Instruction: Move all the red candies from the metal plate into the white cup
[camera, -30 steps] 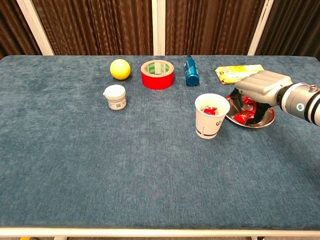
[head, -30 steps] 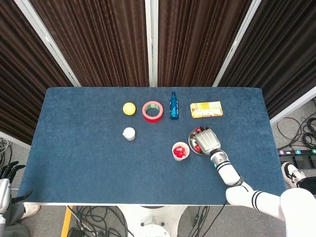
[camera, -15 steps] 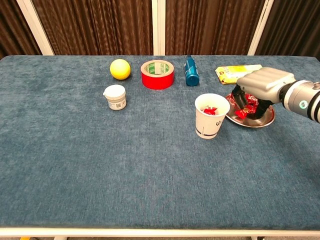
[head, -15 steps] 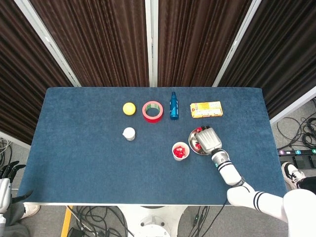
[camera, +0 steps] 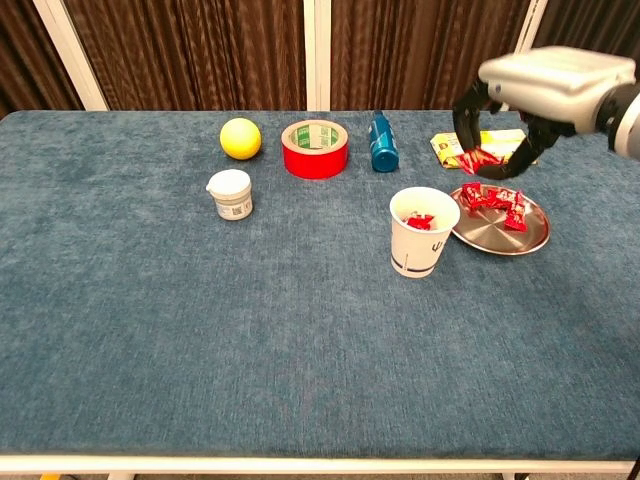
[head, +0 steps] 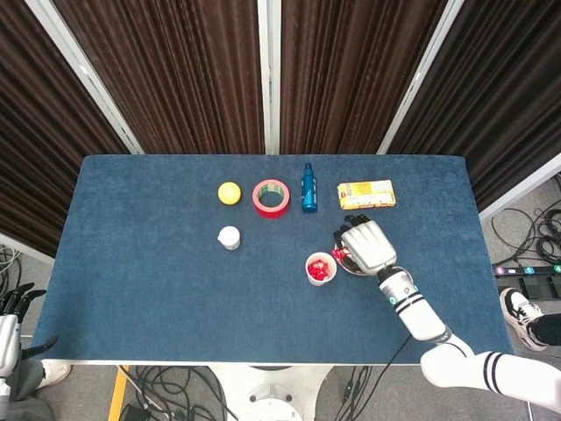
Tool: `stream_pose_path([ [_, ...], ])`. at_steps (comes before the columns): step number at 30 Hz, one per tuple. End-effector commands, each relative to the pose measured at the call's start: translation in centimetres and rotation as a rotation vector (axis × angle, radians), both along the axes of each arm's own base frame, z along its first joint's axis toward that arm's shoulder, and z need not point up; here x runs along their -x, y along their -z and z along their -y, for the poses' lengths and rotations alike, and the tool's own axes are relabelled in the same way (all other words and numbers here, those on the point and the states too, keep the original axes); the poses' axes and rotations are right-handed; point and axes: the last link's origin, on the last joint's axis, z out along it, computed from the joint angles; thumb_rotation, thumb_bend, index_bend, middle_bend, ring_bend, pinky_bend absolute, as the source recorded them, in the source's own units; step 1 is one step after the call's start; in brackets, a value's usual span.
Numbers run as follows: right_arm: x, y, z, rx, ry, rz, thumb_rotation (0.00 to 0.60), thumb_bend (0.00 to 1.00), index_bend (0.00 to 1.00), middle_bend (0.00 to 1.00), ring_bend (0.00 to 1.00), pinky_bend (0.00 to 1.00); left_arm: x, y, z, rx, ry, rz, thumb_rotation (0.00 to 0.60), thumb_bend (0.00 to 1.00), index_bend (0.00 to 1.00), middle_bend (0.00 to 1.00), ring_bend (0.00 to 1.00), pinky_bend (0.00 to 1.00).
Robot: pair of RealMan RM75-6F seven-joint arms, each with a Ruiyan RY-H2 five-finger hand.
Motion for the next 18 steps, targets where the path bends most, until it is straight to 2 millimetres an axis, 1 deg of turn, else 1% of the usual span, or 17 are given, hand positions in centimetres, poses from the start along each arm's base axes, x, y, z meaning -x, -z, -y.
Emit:
stream_pose_path([
  [1,-0.6,0.1,-0.6,-0.027,-0.019,0.008,0.6,0.3,0.6,0.47,0.22,0.28,0.0,0.0,0.1,-0.001,0.0,0.001,0.6,0.09,0.3,0.25,0.17,0.28],
  [6,-0.6,2.0,-1.1,-0.08,-0.017,-0.012,0.6,0.29,0.56,0.43,0.21,0.28,0.2,0.1,0.2,0.002,-0.008,0.003,0.6,0.09,0.3,0.25,0.17,0.28],
  [11,-1.1,3.1,-1.1,-0.093,-0.031,-0.023,0.6,0.29,0.51,0.39,0.19,0.28,0.3,0.1,0.3,0.001,-0.011,0.005,0.6,0.09,0.3,0.25,0.17,0.28],
  [14,-1.1,3.3,-1.0,-0.096,-0.031,-0.03,0.6,0.26,0.41,0.33,0.17,0.27,0.5,0.1,0.3,-0.001,-0.016,0.006,0.6,0.09,0.3,0.25,0.17,0.28],
  [17,-1.2,3.3,-1.1,-0.1,-0.027,-0.029,0.6,0.18,0.31,0.3,0.15,0.27,0.6,0.3,0.4,0.002,-0.019,0.01,0.6,0.09,0.3,0.25,0.17,0.28],
  [18,-1.2,3.2,-1.1,-0.1,-0.026,-0.026,0.6,0.17,0.29,0.29,0.15,0.26,0.6,0.3,0.4,0.003,-0.018,0.012,0.6,0.09,0.3,0.25,0.17,0.28],
])
